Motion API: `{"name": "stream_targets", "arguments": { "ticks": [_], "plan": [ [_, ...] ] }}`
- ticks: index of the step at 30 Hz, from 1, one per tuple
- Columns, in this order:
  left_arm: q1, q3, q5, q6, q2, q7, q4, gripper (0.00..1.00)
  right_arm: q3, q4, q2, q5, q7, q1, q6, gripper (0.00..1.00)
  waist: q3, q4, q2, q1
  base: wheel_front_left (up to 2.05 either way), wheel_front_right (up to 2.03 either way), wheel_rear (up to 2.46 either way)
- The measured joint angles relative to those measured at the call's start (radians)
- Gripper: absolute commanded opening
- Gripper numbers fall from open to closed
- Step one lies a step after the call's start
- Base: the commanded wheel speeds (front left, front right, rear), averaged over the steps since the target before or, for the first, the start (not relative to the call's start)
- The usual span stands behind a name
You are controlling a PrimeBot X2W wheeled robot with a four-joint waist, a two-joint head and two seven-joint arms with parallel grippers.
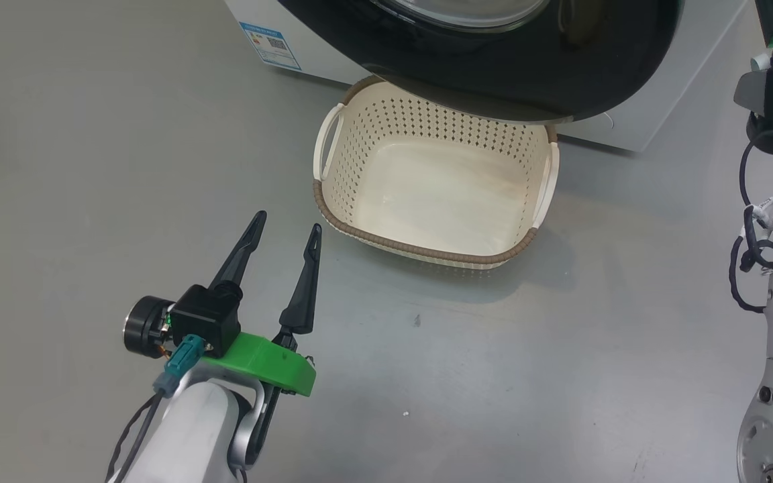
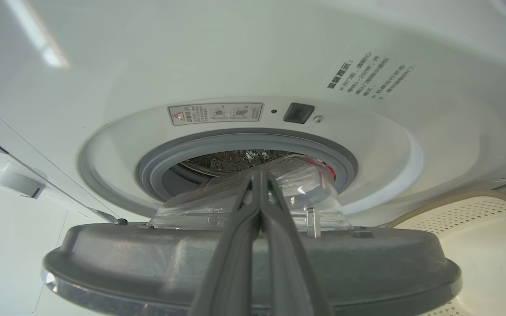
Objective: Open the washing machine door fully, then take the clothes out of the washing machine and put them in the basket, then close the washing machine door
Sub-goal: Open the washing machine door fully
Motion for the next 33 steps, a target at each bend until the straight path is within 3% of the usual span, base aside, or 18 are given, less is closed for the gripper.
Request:
{"name": "stream_targets", "arguments": {
  "ticks": [18,33],
  "plan": [
    [-0.003,-0.012,-0.002,0.01,0.0,0.0,0.0,1.0,-0.02,0.148,0.008,0.125,0.158,-0.087,-0.007,0.0,0.007,0.019,0.0,0.0,0.0,0.0,0.0],
    [-0.008,-0.012,-0.002,0.015,-0.001,0.0,0.016,1.0,0.01,0.225,0.004,0.148,0.278,-0.085,-0.008,0.0,-0.019,0.019,0.0,0.0,0.0,0.0,0.0]
  ]
}}
